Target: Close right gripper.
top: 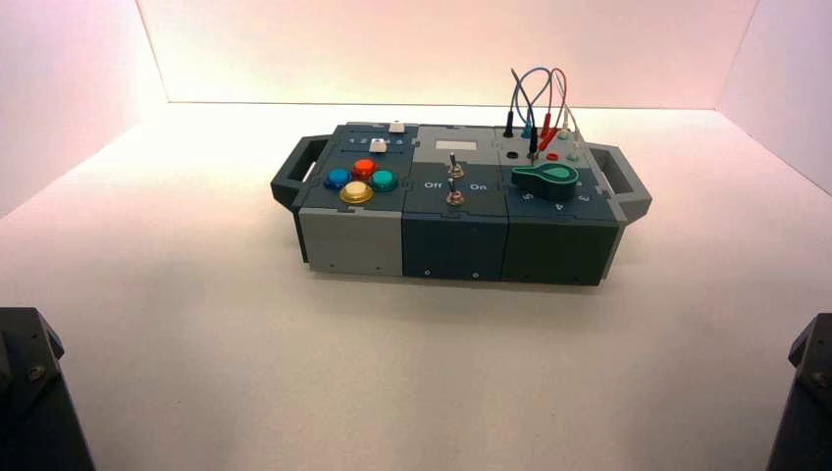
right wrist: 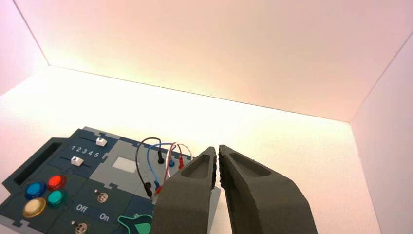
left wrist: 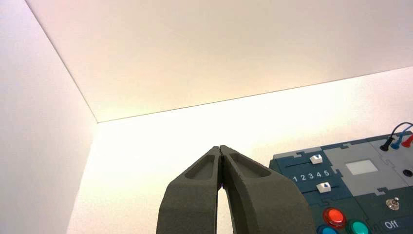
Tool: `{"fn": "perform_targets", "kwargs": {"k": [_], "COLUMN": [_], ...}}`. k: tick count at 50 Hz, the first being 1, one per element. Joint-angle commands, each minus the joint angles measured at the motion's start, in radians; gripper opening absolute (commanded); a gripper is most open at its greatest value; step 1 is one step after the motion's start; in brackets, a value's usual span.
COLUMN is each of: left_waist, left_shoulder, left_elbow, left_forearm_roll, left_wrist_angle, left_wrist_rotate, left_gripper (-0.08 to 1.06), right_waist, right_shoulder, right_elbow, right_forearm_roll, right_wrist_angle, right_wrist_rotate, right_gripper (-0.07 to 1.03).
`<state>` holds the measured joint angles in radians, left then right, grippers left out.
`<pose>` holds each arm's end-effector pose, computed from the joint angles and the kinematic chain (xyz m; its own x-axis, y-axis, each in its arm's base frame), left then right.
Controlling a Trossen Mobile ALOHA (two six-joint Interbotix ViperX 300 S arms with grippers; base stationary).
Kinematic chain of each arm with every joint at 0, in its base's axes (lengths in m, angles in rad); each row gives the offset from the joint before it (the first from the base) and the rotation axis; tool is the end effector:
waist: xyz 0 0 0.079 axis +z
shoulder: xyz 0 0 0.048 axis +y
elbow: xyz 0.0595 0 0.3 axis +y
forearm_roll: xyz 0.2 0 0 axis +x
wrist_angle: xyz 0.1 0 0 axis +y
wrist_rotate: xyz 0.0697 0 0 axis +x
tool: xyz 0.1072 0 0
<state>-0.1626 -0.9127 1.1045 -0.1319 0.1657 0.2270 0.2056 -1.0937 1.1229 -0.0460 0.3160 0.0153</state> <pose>0.2553 -0.0458 0.2387 0.9212 -0.1731 -0.3485 0.2143 0.9732 0.0831 0.2229 0.0439 0.2491 0.9241 0.1781 -0.3381 -0.2003 0.9792 -0.0316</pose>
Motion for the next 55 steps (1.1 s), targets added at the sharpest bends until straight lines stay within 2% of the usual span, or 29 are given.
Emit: {"fn": "perform_targets", "kwargs": {"k": [1,5,7,10,12,14,16,55], "left_waist": [-0.002,-0.002,-0.002,-0.002,-0.002,-0.002,-0.002,-0.003], "left_shoulder": [0.006,0.009,0.011,0.018,0.02,0.02,0.02,0.032], "left_elbow": [-0.02,-0.02,-0.02,-0.021,-0.021,-0.023,-0.023,-0.034], "left_forearm_roll": [0.002,0.0,0.0,0.002,0.0,0.0,0.002,0.003], "left_wrist_angle": [-0.009,-0.011,-0.011,-0.011,-0.009,-0.011,-0.011,-0.02], "left_wrist_rotate": [0.005,0.005,0.005,0.005,0.005,0.005,0.005,0.008], "left_gripper": [-0.03,-0.03,-0.03,-0.03,-0.03,-0.03,-0.03,-0.03], "right_waist": [0.002,0.002,0.002,0.002,0.002,0.002,0.002,0.002], "right_shoulder": [-0.015,-0.031,-0.04,-0.044,-0.044,-0.044,-0.046,-0.037], "right_elbow": [-0.034,-0.031,-0.029,-0.028,-0.026,-0.025,-0.025,-0.02], "right_forearm_roll": [-0.002,-0.005,-0.006,-0.008,-0.009,-0.008,-0.009,0.003], "right_wrist_angle": [-0.028,-0.037,-0.041,-0.054,-0.06,-0.063,-0.063,-0.072], "right_wrist_rotate": [0.002,0.0,0.0,0.0,0.0,0.0,-0.002,0.008], "right_gripper": [0.18,0.37,0.55,0.89,1.02,0.96,1.0,0.99]}}
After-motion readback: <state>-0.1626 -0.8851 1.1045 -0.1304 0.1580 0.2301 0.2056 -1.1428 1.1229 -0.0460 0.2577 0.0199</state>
